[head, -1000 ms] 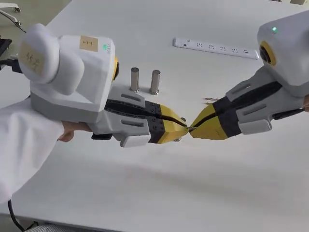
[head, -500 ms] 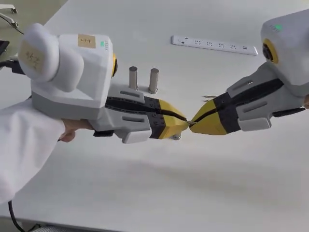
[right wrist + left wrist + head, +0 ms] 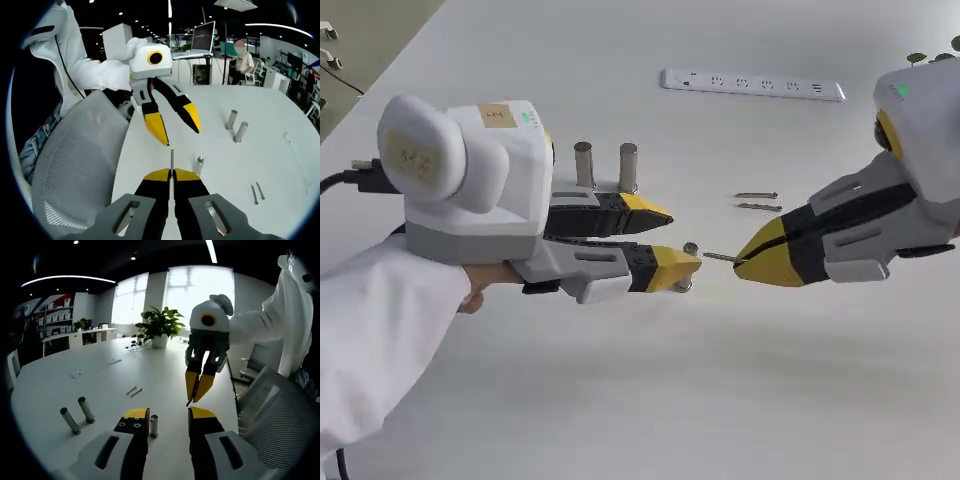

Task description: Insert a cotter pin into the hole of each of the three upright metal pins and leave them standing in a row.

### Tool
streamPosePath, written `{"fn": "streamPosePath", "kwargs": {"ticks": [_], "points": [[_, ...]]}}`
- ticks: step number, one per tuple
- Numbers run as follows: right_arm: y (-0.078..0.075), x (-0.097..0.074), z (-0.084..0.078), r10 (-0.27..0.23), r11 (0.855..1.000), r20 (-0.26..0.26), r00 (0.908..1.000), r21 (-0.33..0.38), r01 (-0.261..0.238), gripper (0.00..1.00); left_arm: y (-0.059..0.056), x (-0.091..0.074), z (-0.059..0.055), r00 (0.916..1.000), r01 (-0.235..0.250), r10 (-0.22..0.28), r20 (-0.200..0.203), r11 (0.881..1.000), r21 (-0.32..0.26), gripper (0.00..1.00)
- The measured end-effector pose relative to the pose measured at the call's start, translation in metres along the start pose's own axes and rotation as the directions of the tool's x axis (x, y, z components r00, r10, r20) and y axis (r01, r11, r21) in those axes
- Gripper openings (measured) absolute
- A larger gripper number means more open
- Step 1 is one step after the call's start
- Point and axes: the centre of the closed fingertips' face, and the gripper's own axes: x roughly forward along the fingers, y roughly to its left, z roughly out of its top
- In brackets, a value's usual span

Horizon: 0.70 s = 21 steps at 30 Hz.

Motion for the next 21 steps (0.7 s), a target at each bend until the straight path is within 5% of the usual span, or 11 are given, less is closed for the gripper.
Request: {"fn": "streamPosePath", "kwargs": {"ticks": [7, 17, 21], "points": [[-0.020, 0.006, -0.019, -0.057, 0.998, -0.065, 0.9963, -0.021, 0.055, 0.00, 0.009, 0.018, -0.021, 0.9985, -0.016, 0.015, -0.052, 1.000, -0.026, 0.32], [-0.035, 0.014, -0.028, -0.070, 0.998, -0.098, 0.9928, -0.014, 0.069, 0.00, 0.017, 0.036, -0.048, 0.9925, -0.044, 0.038, -0.116, 0.998, -0.051, 0.28], [-0.037, 0.017, -0.030, -0.071, 0.997, -0.112, 0.9912, -0.003, 0.071, 0.00, 0.030, 0.044, -0.057, 0.9879, -0.106, 0.096, -0.122, 0.991, -0.078, 0.29]]}}
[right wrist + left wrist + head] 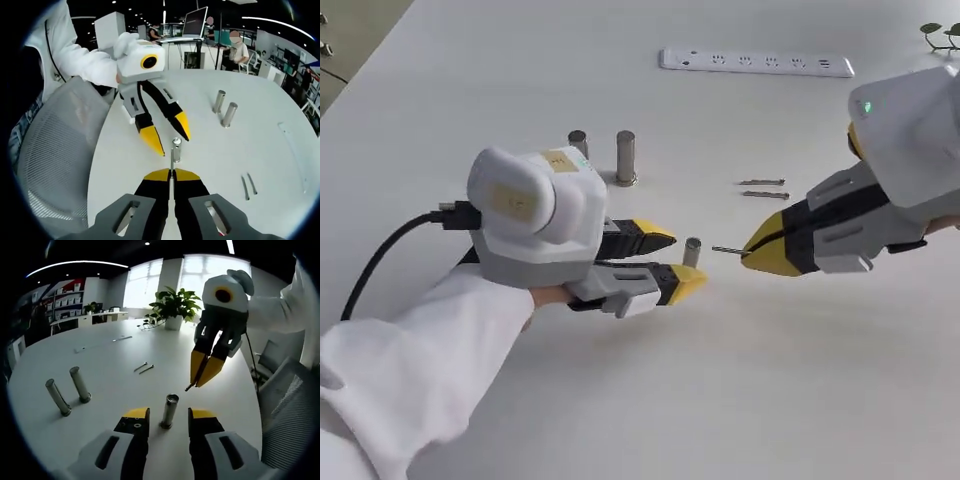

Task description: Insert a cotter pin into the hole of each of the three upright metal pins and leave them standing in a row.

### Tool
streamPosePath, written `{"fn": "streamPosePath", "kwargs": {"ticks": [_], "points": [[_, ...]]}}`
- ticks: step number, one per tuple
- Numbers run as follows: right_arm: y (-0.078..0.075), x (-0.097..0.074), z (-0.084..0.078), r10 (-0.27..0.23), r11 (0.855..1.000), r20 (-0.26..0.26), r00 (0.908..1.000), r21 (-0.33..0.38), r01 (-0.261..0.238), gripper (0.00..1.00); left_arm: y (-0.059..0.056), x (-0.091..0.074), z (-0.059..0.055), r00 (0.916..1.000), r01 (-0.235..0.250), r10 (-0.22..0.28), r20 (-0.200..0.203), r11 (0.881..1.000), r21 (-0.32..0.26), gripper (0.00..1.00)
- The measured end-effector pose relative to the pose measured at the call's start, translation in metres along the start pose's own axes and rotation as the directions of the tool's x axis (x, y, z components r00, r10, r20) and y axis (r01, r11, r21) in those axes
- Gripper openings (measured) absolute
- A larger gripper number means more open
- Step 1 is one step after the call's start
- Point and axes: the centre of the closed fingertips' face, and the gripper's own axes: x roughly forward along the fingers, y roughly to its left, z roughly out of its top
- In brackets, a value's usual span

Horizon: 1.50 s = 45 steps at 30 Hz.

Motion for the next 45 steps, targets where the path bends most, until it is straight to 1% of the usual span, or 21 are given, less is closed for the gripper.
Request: {"fn": "streamPosePath", "kwargs": {"ticks": [3, 4, 7, 9, 12, 14, 17, 20, 29, 34, 39, 45], "points": [[-0.001, 0.003, -0.001, 0.004, 1.000, -0.004, 1.0000, 0.008, -0.004, 0.00, 0.002, 0.005, -0.002, 1.0000, 0.001, -0.001, 0.001, 1.000, -0.009, 0.29], [-0.001, 0.004, -0.001, 0.006, 1.000, -0.005, 1.0000, 0.009, -0.006, 0.00, 0.000, 0.007, -0.003, 0.9999, 0.013, -0.013, -0.001, 1.000, -0.011, 0.28], [-0.002, 0.006, -0.002, 0.012, 1.000, -0.006, 0.9999, 0.013, -0.012, 0.00, -0.002, 0.011, -0.006, 0.9997, 0.023, -0.023, -0.011, 1.000, -0.002, 0.25], [-0.003, 0.006, -0.002, 0.013, 1.000, -0.005, 0.9999, 0.014, -0.012, 0.00, -0.003, 0.014, -0.007, 0.9997, 0.023, -0.023, -0.009, 1.000, -0.015, 0.21], [-0.004, 0.007, -0.002, 0.012, 1.000, -0.005, 0.9999, 0.019, -0.012, 0.00, -0.003, 0.015, -0.006, 0.9997, 0.023, -0.023, -0.005, 1.000, -0.011, 0.19], [-0.004, 0.008, -0.002, 0.013, 1.000, -0.004, 0.9999, 0.019, -0.013, 0.00, -0.004, 0.016, -0.006, 0.9996, 0.027, -0.027, -0.002, 1.000, -0.009, 0.14], [-0.004, 0.008, -0.003, 0.016, 1.000, -0.009, 0.9998, 0.014, -0.016, 0.00, -0.003, 0.016, -0.007, 0.9998, 0.018, -0.018, -0.006, 1.000, 0.005, 0.12], [-0.006, 0.009, -0.003, 0.017, 1.000, -0.009, 0.9998, 0.016, -0.016, 0.00, -0.004, 0.017, -0.008, 0.9997, 0.025, -0.025, -0.008, 1.000, 0.005, 0.09], [-0.008, 0.011, -0.001, 0.022, 1.000, -0.011, 0.9997, 0.016, -0.022, 0.00, -0.003, 0.016, -0.009, 0.9997, 0.025, -0.025, 0.000, 0.999, 0.023, 0.08], [-0.009, 0.015, 0.000, 0.026, 0.999, -0.014, 0.9996, 0.028, -0.026, 0.00, -0.004, 0.016, -0.010, 0.9996, 0.026, -0.026, -0.007, 0.999, 0.025, 0.08], [-0.010, 0.020, 0.006, 0.021, 0.999, -0.012, 0.9997, 0.027, -0.021, 0.00, -0.003, 0.017, -0.011, 0.9998, 0.013, -0.013, -0.014, 0.999, 0.040, 0.08], [-0.011, 0.024, 0.010, 0.016, 1.000, -0.019, 0.9997, 0.009, -0.016, 0.00, -0.002, 0.017, -0.011, 0.9998, 0.009, -0.008, -0.018, 0.999, 0.039, 0.08]]}}
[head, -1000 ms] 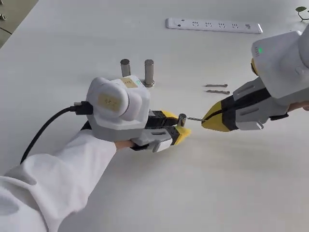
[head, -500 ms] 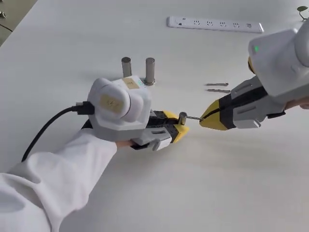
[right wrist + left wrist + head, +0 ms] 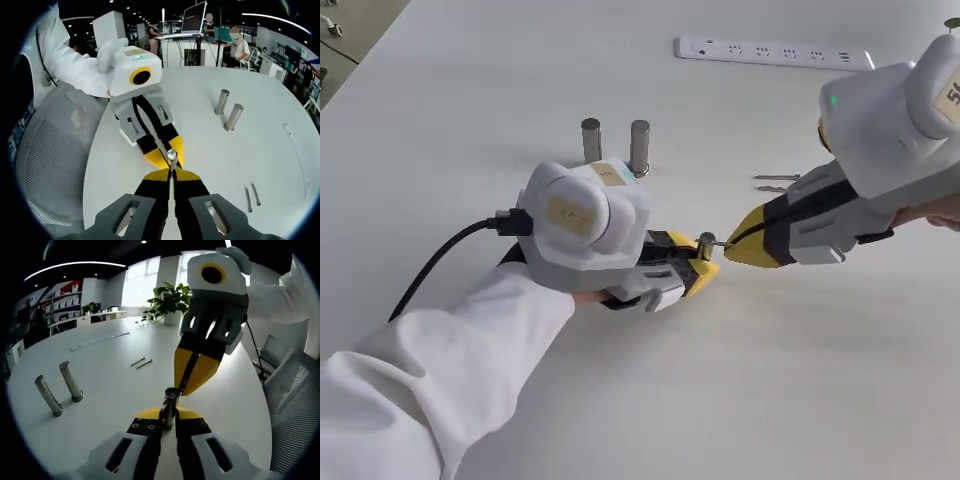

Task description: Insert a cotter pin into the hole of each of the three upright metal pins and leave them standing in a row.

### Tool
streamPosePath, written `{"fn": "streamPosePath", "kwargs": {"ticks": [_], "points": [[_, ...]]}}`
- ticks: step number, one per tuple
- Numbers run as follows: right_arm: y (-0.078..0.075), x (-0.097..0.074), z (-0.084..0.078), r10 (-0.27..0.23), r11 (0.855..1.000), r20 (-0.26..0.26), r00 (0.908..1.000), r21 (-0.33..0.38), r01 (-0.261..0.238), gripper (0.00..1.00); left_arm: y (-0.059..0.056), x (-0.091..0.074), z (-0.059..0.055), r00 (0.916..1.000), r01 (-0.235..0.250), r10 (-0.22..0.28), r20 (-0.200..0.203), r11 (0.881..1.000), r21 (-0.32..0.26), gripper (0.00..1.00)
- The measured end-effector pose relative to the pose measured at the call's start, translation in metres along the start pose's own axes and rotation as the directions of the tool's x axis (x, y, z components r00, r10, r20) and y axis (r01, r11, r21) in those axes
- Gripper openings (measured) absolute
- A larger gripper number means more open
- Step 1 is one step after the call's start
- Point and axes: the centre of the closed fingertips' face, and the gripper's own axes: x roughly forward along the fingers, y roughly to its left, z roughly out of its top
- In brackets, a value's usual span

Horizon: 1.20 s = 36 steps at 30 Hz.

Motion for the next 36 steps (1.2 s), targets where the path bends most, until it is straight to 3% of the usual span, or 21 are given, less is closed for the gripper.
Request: {"fn": "streamPosePath", "kwargs": {"ticks": [13, 16, 20, 27, 36], "points": [[0.000, 0.003, 0.003, -0.010, 0.999, -0.014, 0.9999, -0.051, 0.010, 0.00, 0.000, 0.001, -0.001, 1.0000, -0.002, 0.002, -0.007, 1.000, -0.007, 0.07], [0.002, 0.002, 0.002, 0.001, 0.999, -0.013, 0.9999, -0.039, -0.001, 0.00, 0.000, 0.001, -0.001, 1.0000, -0.002, 0.002, -0.007, 1.000, -0.008, 0.07], [0.003, -0.002, 0.000, 0.003, 1.000, 0.006, 1.0000, -0.015, -0.003, 0.08, 0.000, 0.001, -0.002, 0.9999, -0.002, 0.001, -0.012, 1.000, -0.014, 0.08], [0.001, -0.007, 0.001, -0.002, 0.999, 0.040, 0.9992, 0.051, 0.000, 0.00, -0.001, 0.002, -0.002, 0.9998, -0.001, 0.001, -0.018, 1.000, -0.008, 0.08], [-0.001, -0.003, 0.002, 0.006, 1.000, 0.039, 0.9992, 0.026, -0.006, 0.00, -0.001, 0.002, -0.003, 0.9995, -0.008, 0.008, -0.030, 1.000, 0.010, 0.08]]}}
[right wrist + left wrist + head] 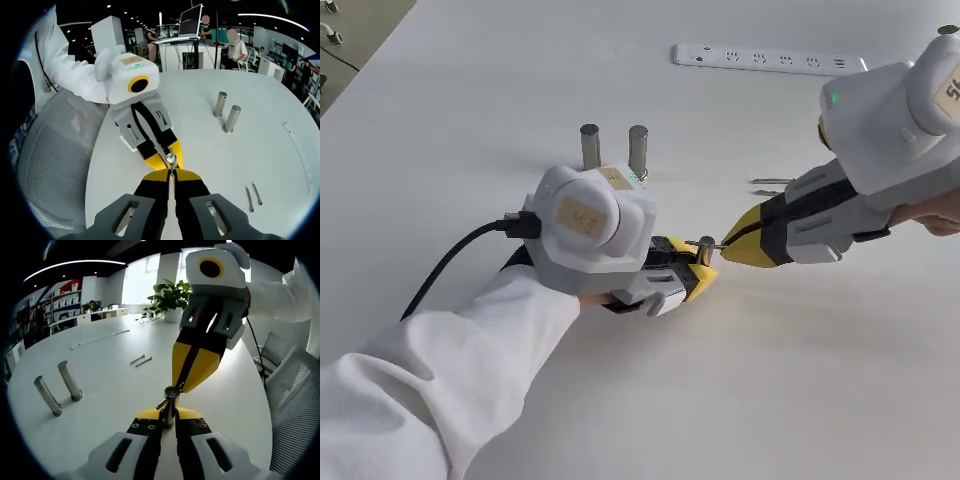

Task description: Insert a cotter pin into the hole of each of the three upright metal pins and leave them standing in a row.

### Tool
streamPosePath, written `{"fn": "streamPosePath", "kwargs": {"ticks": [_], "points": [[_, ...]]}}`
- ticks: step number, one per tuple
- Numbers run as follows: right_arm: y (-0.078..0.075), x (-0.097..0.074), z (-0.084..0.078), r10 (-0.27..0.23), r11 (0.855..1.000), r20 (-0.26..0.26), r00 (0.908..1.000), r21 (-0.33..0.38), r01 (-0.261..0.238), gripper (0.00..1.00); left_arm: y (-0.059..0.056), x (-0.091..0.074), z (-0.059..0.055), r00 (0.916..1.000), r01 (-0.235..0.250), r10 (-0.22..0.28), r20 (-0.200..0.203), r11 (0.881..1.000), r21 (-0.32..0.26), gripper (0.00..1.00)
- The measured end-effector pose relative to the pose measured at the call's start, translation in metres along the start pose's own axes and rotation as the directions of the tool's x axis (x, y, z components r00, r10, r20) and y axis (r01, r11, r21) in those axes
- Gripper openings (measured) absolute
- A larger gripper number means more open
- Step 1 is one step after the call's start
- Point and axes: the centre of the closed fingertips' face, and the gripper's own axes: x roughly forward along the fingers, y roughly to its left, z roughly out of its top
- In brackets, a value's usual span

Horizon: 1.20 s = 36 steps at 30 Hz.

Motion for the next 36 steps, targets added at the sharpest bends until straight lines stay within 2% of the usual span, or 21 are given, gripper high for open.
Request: {"fn": "streamPosePath", "kwargs": {"ticks": [5, 8, 13, 16, 19, 25, 32, 35, 36], "points": [[-0.0017, 0.0024, 0.0044, -0.010, 1.000, 0.001, 1.0000, -0.017, 0.010, 0.00, 0.0006, 0.0001, 0.0001, 1.0000, -0.002, 0.002, -0.001, 1.000, -0.001, 0.08], [0.0012, 0.0035, 0.0045, -0.003, 0.998, -0.021, 0.9998, -0.064, 0.001, 0.00, 0.0001, 0.0002, 0.0000, 1.0000, -0.001, 0.001, -0.003, 1.000, 0.006, 0.08], [0.0025, 0.0032, 0.0049, -0.006, 0.996, -0.030, 0.9995, -0.085, 0.003, 0.00, 0.0000, 0.0004, -0.0004, 1.0000, -0.004, 0.004, -0.003, 1.000, 0.005, 0.08], [0.0044, 0.0029, 0.0057, -0.004, 0.998, -0.024, 0.9997, -0.068, 0.002, 0.00, -0.0006, 0.0004, -0.0007, 1.0000, -0.004, 0.004, -0.009, 1.000, 0.010, 0.08], [0.0051, 0.0034, 0.0055, -0.005, 0.998, -0.026, 0.9997, -0.067, 0.003, 0.09, -0.0007, 0.0005, -0.0008, 0.9999, -0.005, 0.005, -0.011, 1.000, 0.006, 0.08], [0.0066, 0.0027, 0.0057, -0.007, 0.998, -0.022, 0.9997, -0.061, 0.005, 0.09, -0.0009, 0.0005, -0.0010, 0.9998, -0.009, 0.009, -0.019, 1.000, 0.024, 0.08], [0.0051, 0.0013, 0.0097, -0.031, 0.999, 0.022, 0.9993, -0.035, 0.031, 0.11, -0.0005, 0.0004, -0.0018, 0.9996, -0.011, 0.012, -0.026, 0.999, 0.032, 0.08], [0.0048, 0.0009, 0.0095, -0.039, 0.999, 0.035, 0.9986, -0.020, 0.039, 0.12, -0.0023, 0.0005, -0.0034, 0.9997, -0.005, 0.005, -0.025, 1.000, -0.006, 0.13], [0.0053, 0.0007, 0.0090, -0.039, 0.999, 0.041, 0.9984, -0.011, 0.040, 0.12, -0.0028, -0.0007, -0.0030, 0.9997, -0.003, 0.004, -0.022, 1.000, 0.006, 0.17]]}}
